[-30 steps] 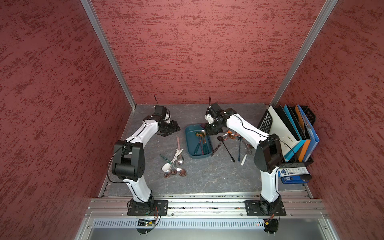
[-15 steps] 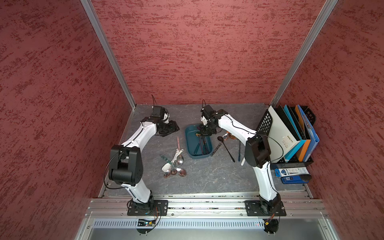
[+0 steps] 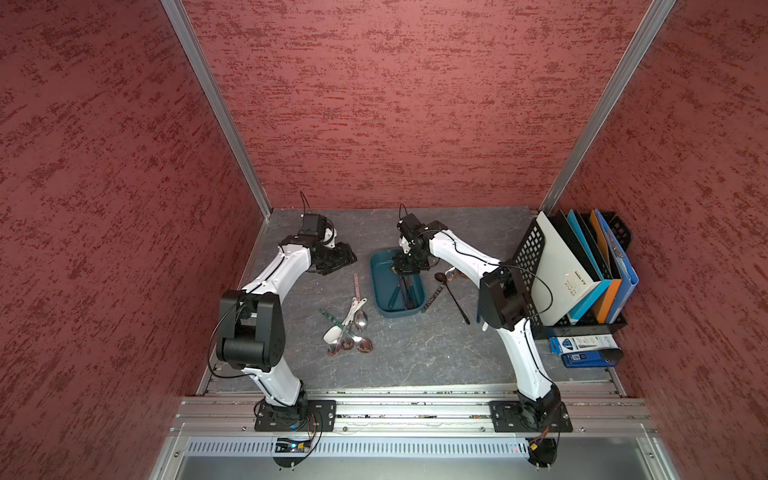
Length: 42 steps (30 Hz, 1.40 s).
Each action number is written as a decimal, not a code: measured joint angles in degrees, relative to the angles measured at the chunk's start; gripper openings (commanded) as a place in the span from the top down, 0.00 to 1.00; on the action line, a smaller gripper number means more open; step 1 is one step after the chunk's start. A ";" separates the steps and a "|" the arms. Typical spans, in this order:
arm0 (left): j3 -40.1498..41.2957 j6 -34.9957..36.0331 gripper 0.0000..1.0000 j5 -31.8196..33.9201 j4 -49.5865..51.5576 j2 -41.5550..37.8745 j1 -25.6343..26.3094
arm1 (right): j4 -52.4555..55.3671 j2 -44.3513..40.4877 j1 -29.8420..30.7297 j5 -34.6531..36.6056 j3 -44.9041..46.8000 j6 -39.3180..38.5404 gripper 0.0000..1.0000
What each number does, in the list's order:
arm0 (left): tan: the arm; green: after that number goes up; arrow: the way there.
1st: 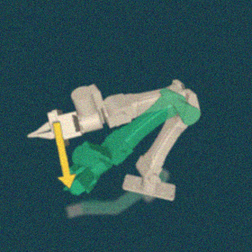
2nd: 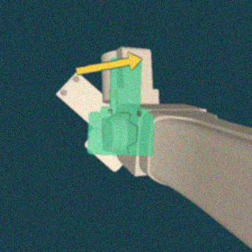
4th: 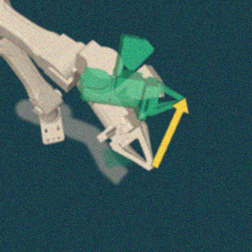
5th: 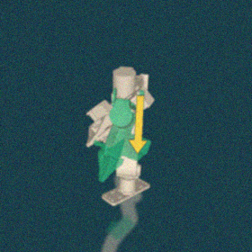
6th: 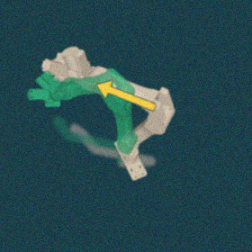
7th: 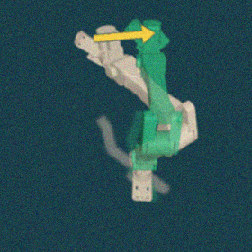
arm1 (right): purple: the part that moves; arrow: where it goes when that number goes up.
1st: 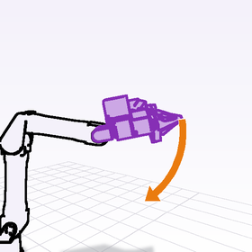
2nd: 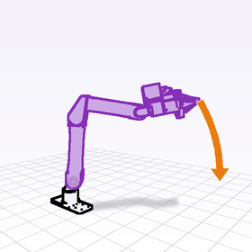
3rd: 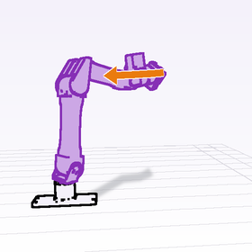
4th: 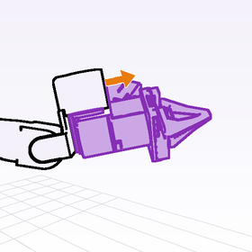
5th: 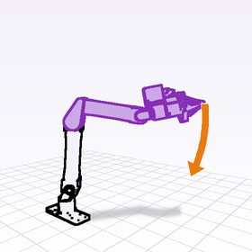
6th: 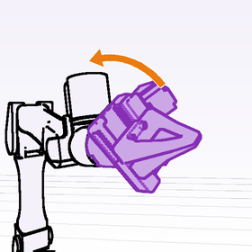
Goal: Put the spoon into the storage box
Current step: Place the spoon in the storage box.
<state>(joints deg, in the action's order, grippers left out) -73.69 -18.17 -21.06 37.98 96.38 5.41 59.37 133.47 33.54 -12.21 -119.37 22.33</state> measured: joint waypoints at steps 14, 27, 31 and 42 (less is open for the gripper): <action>0.00 0.24 0.31 -0.13 0.04 -0.02 0.00 | -3.58 2.29 0.22 1.22 2.62 0.02 0.96; -0.70 1.42 0.30 0.61 1.18 -0.04 2.10 | -4.22 -2.43 0.22 4.48 9.68 -3.45 0.66; -2.36 1.57 0.30 1.18 1.79 0.20 2.89 | -3.61 -7.87 0.22 6.62 11.98 -8.20 0.64; -10.27 2.60 0.29 3.50 4.55 6.40 8.55 | -3.87 -18.10 -2.89 9.68 18.88 -20.26 0.59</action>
<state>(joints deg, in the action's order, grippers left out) -83.96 -15.57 -17.56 42.52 102.78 13.96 55.51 115.37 30.65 -2.52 -100.49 2.07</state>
